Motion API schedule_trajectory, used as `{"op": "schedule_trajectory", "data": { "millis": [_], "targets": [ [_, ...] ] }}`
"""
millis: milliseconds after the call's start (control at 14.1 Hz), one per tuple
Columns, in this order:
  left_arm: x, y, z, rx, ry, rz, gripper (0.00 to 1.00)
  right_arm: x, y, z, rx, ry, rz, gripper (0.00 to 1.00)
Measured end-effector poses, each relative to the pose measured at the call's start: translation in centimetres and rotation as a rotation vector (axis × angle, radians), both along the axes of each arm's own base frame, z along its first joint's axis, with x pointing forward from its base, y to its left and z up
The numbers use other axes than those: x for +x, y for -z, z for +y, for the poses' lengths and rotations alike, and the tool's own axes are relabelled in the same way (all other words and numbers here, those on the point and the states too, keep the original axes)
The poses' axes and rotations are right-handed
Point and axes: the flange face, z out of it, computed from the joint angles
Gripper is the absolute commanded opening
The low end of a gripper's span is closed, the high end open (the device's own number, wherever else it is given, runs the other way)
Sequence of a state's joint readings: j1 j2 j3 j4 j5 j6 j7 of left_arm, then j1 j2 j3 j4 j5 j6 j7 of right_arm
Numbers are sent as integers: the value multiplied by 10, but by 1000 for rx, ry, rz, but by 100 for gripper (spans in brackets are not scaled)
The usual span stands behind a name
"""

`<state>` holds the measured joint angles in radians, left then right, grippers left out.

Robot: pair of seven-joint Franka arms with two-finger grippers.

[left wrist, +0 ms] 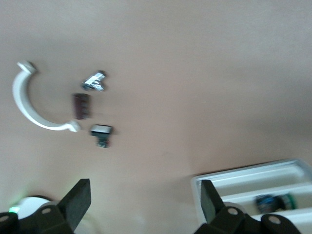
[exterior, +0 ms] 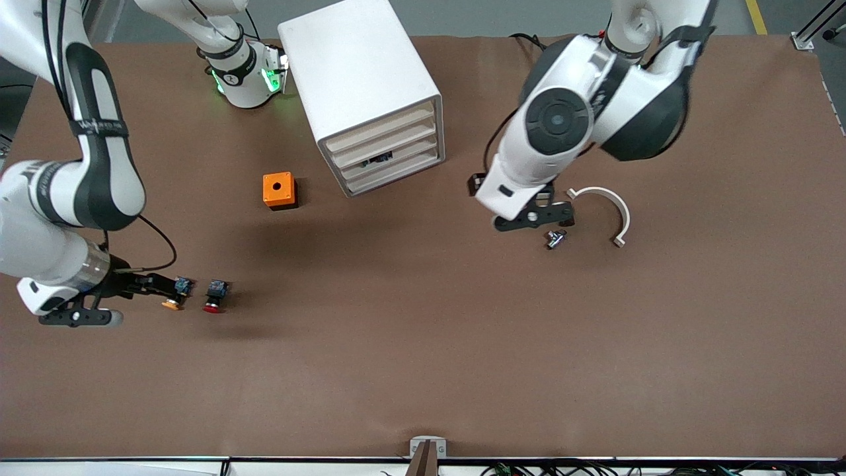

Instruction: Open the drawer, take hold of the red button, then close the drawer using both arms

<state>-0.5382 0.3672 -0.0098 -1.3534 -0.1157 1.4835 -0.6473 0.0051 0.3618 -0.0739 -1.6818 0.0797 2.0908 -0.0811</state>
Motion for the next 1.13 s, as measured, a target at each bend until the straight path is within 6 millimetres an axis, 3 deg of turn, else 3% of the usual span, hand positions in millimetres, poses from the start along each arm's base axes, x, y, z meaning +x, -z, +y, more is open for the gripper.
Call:
{"op": "schedule_trajectory", "data": {
  "millis": [213, 425, 709, 921, 1134],
  "targets": [
    [22, -32, 94, -49, 70, -2, 99, -15, -42, 1, 8, -3, 2, 100],
    [19, -40, 178, -43, 115, 0, 99, -34, -88, 5, 19, 20, 10, 100],
    [9, -32, 237, -53, 140, -39, 99, -65, -145, 11, 5, 28, 14, 100],
    [9, -35, 276, -73, 155, -75, 99, -72, -175, 11, -24, 93, 7, 100],
    [12, -46, 303, -83, 162, -125, 99, -77, -205, 13, -28, 104, -13, 100]
  ]
}}
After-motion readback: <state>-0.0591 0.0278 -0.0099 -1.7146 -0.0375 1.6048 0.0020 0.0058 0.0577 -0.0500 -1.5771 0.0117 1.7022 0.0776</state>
